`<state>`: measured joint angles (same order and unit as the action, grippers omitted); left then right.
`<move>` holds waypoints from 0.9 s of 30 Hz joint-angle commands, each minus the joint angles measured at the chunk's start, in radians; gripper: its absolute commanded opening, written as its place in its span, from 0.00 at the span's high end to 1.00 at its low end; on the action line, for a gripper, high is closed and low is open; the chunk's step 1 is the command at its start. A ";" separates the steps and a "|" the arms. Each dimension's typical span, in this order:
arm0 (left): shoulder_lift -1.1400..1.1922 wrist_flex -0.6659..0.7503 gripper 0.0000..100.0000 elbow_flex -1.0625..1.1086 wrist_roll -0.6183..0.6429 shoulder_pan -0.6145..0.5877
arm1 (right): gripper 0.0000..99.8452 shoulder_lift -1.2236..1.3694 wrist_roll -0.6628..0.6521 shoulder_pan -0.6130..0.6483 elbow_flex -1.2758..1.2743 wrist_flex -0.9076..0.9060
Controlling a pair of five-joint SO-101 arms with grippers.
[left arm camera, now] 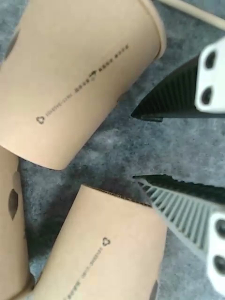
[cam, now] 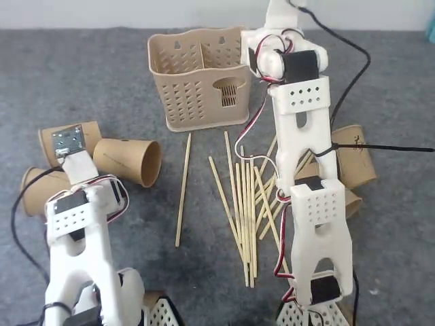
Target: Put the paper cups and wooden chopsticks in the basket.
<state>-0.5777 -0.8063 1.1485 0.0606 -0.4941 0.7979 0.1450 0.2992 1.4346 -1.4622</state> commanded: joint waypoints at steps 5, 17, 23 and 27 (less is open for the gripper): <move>-0.031 0.023 0.82 -0.005 0.015 -0.003 | 0.85 -0.013 -0.003 0.056 0.048 -0.093; -0.031 0.023 0.82 -0.004 0.015 -0.003 | 0.98 0.125 -0.095 0.041 -0.029 -0.189; -0.031 0.023 0.82 -0.004 0.015 -0.003 | 0.99 0.125 -0.095 0.044 0.141 -0.334; -0.031 0.023 0.82 -0.002 0.015 -0.003 | 0.99 0.084 -0.064 0.031 0.117 -0.340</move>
<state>-0.5777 -0.8063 1.1485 0.0606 -0.4941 0.9482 0.0606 0.3483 1.5282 -1.7568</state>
